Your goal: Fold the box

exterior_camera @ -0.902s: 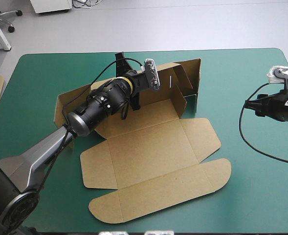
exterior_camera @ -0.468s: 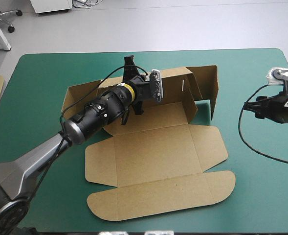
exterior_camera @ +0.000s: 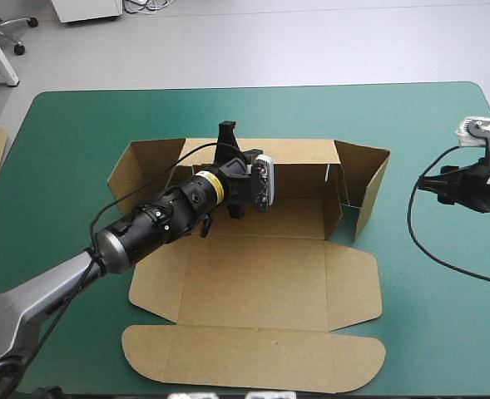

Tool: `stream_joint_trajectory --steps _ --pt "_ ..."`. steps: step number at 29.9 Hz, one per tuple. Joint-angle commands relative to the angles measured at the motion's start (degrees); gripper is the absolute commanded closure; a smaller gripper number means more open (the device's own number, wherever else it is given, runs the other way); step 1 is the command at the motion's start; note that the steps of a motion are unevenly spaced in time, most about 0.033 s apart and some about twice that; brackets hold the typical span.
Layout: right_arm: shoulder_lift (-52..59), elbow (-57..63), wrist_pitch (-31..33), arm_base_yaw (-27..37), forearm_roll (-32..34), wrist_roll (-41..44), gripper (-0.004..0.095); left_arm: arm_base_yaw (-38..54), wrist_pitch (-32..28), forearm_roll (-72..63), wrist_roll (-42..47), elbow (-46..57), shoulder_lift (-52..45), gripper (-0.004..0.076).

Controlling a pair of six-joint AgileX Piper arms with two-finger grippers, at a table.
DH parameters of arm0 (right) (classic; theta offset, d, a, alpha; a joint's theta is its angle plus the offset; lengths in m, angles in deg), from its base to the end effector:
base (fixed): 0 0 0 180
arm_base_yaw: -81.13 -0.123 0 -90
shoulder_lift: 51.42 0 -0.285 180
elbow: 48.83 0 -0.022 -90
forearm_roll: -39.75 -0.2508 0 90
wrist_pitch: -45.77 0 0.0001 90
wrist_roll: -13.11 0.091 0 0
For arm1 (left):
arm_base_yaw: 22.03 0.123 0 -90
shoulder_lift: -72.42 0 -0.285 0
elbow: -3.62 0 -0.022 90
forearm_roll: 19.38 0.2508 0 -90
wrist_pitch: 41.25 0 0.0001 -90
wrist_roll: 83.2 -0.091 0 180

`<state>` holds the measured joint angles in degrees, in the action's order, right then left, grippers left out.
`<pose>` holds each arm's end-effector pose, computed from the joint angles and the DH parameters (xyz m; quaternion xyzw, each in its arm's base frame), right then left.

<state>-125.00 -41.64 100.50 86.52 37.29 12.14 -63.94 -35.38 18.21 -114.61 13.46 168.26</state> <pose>0.2265 -0.0182 0.3934 0.0405 0.9245 -0.0001 0.3791 0.2729 -0.2372 0.3283 0.6651 0.4808 0.1579 0.5492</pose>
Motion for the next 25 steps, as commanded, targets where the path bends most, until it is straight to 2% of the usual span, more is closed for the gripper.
stream_joint_trajectory --steps 1,8,13,16,20,25 --pt "-0.02 -1.88 -4.90 0.55 1.63 0.44 0.0346 -0.25 -2.37 -1.30 2.83 -1.06 -1.32 0.0738" --pt "-4.18 -1.88 -7.52 0.55 0.70 0.97 0.0346 -0.25 -1.35 -0.08 7.06 -1.06 -1.07 0.0738" --pt "-7.73 -3.47 -8.82 0.55 -0.33 0.97 0.0346 -0.25 1.32 9.30 15.94 -1.06 -1.07 0.0738" --pt "-10.25 -5.87 -8.82 0.55 -2.48 0.12 0.0346 -0.25 4.91 13.85 22.04 -1.06 -0.44 0.0738" --pt "-13.02 -9.53 -8.70 0.55 -3.39 -0.46 0.0346 -1.64 12.61 24.12 27.21 -1.06 1.37 0.0738" --pt "-17.29 -14.48 -8.36 0.55 -3.37 -0.46 0.0346 -5.02 15.85 36.04 42.49 -1.06 1.49 0.0738"
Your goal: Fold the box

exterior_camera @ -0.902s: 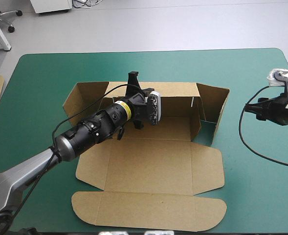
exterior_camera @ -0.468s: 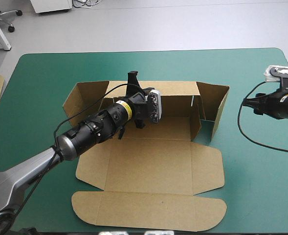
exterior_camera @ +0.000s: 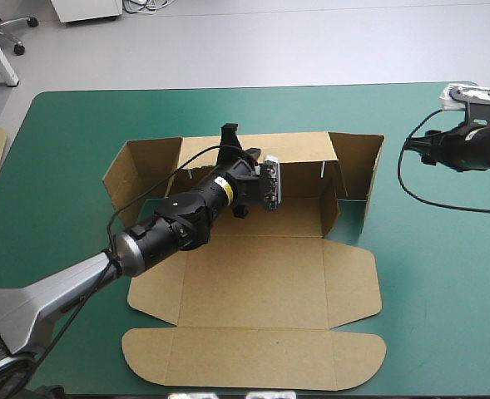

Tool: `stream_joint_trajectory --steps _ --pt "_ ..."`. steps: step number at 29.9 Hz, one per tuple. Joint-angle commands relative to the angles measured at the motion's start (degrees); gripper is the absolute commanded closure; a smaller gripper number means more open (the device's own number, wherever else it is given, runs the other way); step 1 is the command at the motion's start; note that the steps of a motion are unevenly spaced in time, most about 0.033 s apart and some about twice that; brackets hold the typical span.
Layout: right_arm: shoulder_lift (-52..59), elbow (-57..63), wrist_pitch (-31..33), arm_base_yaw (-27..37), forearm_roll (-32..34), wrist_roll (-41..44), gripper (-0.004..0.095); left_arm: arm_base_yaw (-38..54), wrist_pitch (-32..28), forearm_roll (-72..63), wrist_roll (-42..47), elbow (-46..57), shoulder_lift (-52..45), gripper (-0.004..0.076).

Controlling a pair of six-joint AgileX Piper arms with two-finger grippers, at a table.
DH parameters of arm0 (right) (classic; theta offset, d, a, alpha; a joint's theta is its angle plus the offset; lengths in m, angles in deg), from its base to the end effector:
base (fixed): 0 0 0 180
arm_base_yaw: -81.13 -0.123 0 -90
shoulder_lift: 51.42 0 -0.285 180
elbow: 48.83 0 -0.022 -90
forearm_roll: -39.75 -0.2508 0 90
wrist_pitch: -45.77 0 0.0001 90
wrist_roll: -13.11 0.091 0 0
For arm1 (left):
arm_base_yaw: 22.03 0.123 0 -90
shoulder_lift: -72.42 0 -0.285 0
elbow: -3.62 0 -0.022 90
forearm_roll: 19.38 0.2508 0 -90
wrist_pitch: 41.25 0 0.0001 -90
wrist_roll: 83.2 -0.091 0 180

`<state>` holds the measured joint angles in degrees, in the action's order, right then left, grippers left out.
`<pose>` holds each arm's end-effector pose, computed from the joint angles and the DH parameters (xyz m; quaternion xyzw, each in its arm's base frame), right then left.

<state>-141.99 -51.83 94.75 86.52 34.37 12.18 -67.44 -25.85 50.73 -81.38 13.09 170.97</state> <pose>0.3142 -0.0232 0.3748 0.0516 0.9266 0.0238 0.3716 0.2750 -0.2464 0.3132 0.6533 0.5151 0.2081 0.5144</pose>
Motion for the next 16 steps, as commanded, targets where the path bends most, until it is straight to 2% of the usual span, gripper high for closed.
stream_joint_trajectory --steps 1,9,12,16 --pt "-1.25 -5.66 -2.63 0.55 -0.44 -0.51 0.0346 -2.13 7.02 4.94 11.23 -0.69 -1.22 0.0738" --pt "-10.13 -15.76 -1.94 0.74 -1.78 -1.19 0.0373 -3.17 8.40 4.57 12.34 -0.16 -1.22 0.0738" --pt "-13.85 -20.17 -1.24 1.71 -7.55 -3.88 0.0420 -3.17 8.89 4.57 12.34 -0.16 -1.22 0.0738" --pt "-19.44 -24.67 0.77 3.26 -18.84 -9.73 0.0439 -3.17 8.89 4.57 12.34 -0.16 -1.22 0.0738"
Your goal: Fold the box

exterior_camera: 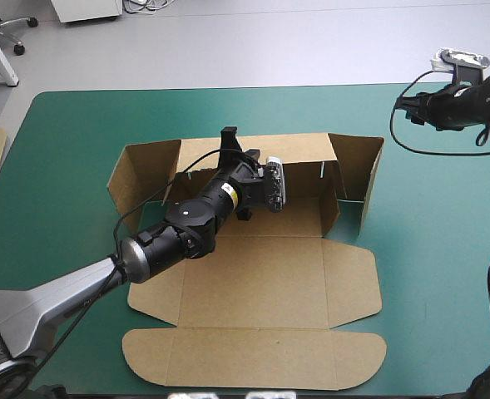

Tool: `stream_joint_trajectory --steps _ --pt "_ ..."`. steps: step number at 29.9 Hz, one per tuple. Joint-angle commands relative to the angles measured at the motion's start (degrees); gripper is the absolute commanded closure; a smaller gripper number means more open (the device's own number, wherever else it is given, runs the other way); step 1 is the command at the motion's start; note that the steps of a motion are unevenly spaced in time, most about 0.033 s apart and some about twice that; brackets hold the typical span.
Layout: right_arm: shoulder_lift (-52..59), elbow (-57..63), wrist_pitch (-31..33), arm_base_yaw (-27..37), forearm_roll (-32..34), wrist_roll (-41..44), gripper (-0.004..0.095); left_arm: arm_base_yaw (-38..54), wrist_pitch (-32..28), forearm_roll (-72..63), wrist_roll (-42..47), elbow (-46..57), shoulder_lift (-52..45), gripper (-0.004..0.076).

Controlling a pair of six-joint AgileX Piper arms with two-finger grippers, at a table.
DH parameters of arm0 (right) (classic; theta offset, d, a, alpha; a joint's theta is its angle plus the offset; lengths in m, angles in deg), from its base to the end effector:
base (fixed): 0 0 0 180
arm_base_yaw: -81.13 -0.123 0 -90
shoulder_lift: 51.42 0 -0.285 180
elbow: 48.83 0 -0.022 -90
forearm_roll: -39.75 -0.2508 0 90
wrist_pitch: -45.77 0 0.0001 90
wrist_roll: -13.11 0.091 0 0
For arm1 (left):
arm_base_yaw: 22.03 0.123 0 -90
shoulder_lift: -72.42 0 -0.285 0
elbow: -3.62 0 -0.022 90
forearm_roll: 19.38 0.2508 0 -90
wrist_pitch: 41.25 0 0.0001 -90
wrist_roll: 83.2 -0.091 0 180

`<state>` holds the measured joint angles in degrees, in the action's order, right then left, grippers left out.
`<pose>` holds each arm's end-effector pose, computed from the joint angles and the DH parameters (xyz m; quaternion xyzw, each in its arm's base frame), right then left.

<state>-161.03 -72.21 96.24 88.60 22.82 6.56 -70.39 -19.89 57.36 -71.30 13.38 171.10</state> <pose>0.4058 -0.0326 0.3667 0.0526 0.9189 0.0945 0.3793 0.2673 -0.2519 0.3122 0.6282 0.5406 0.2222 0.5135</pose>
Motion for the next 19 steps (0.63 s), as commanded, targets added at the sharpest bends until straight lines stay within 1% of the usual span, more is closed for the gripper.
stream_joint_trajectory --steps 1,8,13,16,19 --pt "-1.47 -5.15 0.48 1.30 -8.77 -4.80 0.0439 -0.22 2.93 -2.07 2.26 -0.44 -1.36 0.0738" --pt "-7.27 -6.69 5.56 1.19 -18.44 -10.73 0.0445 -0.22 3.59 -2.07 2.26 -0.44 -1.14 0.0738" --pt "-8.20 -6.69 8.51 1.19 -19.79 -12.97 0.0470 -0.22 4.96 -1.67 2.26 -0.44 -0.35 0.0738" --pt "-8.42 -6.69 9.81 1.19 -20.50 -13.60 0.0481 -0.22 3.46 -1.24 2.26 -0.35 0.12 0.0738" --pt "-8.52 -6.69 11.13 1.19 -22.23 -14.89 0.0485 -0.22 3.41 -1.24 2.26 -0.35 0.40 0.0738"
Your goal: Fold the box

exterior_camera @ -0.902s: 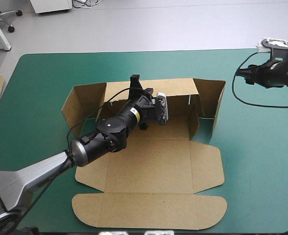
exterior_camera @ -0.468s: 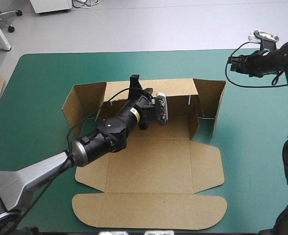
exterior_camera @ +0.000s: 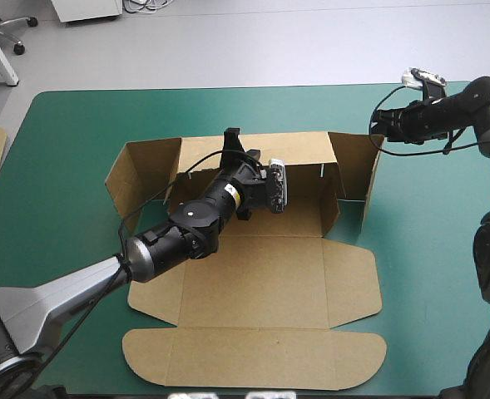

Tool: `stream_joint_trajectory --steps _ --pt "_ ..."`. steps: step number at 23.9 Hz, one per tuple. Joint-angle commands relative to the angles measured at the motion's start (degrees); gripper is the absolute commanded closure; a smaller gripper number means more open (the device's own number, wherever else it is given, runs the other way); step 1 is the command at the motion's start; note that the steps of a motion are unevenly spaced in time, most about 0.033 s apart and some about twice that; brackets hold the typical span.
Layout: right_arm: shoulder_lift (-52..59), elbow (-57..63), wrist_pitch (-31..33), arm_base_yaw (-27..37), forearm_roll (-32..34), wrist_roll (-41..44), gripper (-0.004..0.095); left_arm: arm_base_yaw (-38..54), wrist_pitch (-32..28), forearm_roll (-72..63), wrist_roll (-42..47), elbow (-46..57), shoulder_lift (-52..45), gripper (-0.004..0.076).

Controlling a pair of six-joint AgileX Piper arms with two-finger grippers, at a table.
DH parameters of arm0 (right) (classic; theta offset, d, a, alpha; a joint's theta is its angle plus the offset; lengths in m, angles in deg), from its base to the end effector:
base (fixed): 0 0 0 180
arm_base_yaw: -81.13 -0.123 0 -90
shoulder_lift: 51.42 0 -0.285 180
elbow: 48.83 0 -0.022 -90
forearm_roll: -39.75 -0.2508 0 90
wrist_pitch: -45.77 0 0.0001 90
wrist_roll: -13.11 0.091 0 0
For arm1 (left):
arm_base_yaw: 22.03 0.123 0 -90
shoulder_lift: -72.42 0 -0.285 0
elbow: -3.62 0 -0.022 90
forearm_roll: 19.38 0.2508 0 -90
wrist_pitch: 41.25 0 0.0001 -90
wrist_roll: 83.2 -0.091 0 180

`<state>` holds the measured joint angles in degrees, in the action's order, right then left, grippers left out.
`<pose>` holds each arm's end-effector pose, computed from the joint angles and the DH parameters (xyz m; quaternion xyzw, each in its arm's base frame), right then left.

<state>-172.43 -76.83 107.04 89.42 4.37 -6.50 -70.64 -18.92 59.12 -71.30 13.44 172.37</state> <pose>0.4407 -0.0175 0.3088 -0.0089 0.9325 0.2325 0.2763 0.2698 -0.2548 0.3046 0.6379 0.5340 0.2366 0.5019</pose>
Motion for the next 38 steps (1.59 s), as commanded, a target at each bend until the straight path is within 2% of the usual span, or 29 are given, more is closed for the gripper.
stream_joint_trajectory --steps 1,4,13,23,29,31,32,34,38 --pt "2.88 -2.08 0.64 0.36 -4.20 -2.39 0.0488 0.03 2.72 -3.00 2.26 -0.41 -0.86 0.0738" --pt "2.88 -1.96 1.38 0.36 -4.71 -3.03 0.0510 0.03 2.95 -3.00 2.26 -0.41 -0.86 0.0738" --pt "3.58 2.93 5.03 0.36 -12.62 -8.69 0.0529 0.03 3.51 -2.68 2.48 -0.41 0.11 0.0738" --pt "12.31 17.46 0.43 0.47 -19.36 -18.99 0.0555 0.03 3.26 -1.18 2.48 -0.37 0.73 0.0738" --pt "22.76 34.18 -6.23 0.47 -30.64 -33.71 0.0555 0.03 3.26 -1.18 2.58 -0.37 0.73 0.0738" --pt "26.63 41.62 -7.66 0.37 -38.43 -44.96 0.0555 0.03 3.10 -1.04 3.96 -0.37 0.73 0.0738" --pt "27.75 43.60 -7.66 0.37 -40.74 -47.63 0.0555 0.03 2.90 -1.04 4.21 -0.37 0.73 0.0738" --pt "29.00 46.92 -8.74 0.37 -42.40 -51.47 0.0555 0.03 2.35 -1.04 5.00 -0.37 0.73 0.0738" --pt "29.94 47.74 -9.56 0.37 -42.14 -52.89 0.0555 0.03 2.00 -1.04 5.00 -0.37 0.73 0.0738"
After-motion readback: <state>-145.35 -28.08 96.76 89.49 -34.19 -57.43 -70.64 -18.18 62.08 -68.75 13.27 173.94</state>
